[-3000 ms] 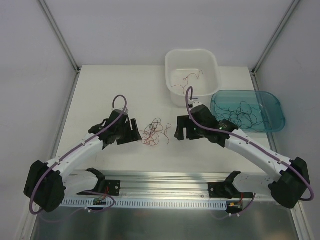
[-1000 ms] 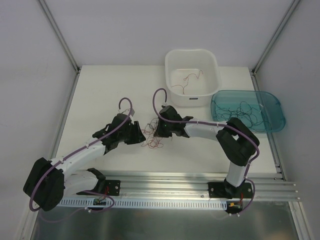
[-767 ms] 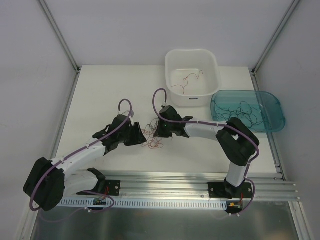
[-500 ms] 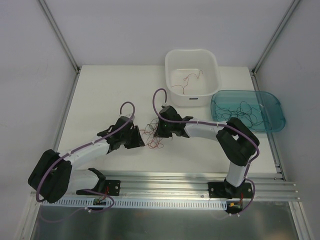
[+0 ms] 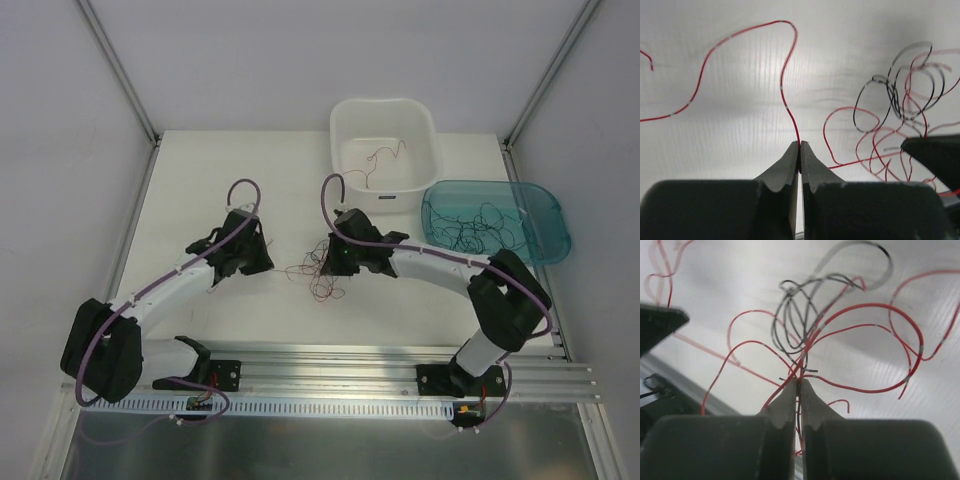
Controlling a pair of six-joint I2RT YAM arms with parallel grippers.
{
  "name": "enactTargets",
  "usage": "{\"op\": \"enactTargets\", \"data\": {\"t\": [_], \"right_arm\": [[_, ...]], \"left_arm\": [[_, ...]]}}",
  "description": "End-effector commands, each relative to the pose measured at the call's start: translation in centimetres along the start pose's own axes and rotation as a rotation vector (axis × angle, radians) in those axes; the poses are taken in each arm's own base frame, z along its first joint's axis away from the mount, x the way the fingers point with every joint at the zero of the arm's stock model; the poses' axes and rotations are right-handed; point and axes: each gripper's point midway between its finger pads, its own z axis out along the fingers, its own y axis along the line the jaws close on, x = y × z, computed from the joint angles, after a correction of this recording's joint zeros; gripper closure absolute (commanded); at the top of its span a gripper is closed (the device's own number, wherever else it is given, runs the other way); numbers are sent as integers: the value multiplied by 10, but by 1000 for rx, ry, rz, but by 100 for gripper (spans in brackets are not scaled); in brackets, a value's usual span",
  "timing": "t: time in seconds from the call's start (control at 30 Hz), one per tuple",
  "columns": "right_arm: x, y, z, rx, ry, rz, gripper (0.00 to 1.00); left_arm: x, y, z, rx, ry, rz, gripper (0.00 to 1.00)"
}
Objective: Untangle the cables
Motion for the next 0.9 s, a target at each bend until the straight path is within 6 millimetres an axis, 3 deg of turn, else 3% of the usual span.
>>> {"op": "enactTargets", "data": {"t": [0.0,0.1,0.13,0.2,0.37,0.63,0.7,0.77,0.87], "right_arm": [[-8,-31,-43,83,-29,-110,99],[-12,-61,-70,158,-51,-159,99],[-12,-74,-77,188,-42,-150,99],[-13,-86,-93,205,-61,-168,99],[-13,-120,-124,272,-72,-147,99],[-8,-147,-153,335,-76,-149,99],[-7,-137,-152,277,-72,-157,94],[1,-114,-148,148,-34,-154,89],[0,-99,-146,92,-32,-171,67]], "left_arm": [[-44,56,-33,-205,-92,4,100],[-78,91,-59,-318,-181,-31,100],[-93,94,-69,-333,-218,-39,100],[-106,115,-84,-403,-243,-69,100],[-148,129,-125,-463,-350,-101,100],[-186,120,-156,-455,-425,-100,100],[-192,100,-158,-358,-429,-90,100],[-198,85,-160,-283,-428,-74,100],[-199,57,-160,-151,-408,-57,100]]}}
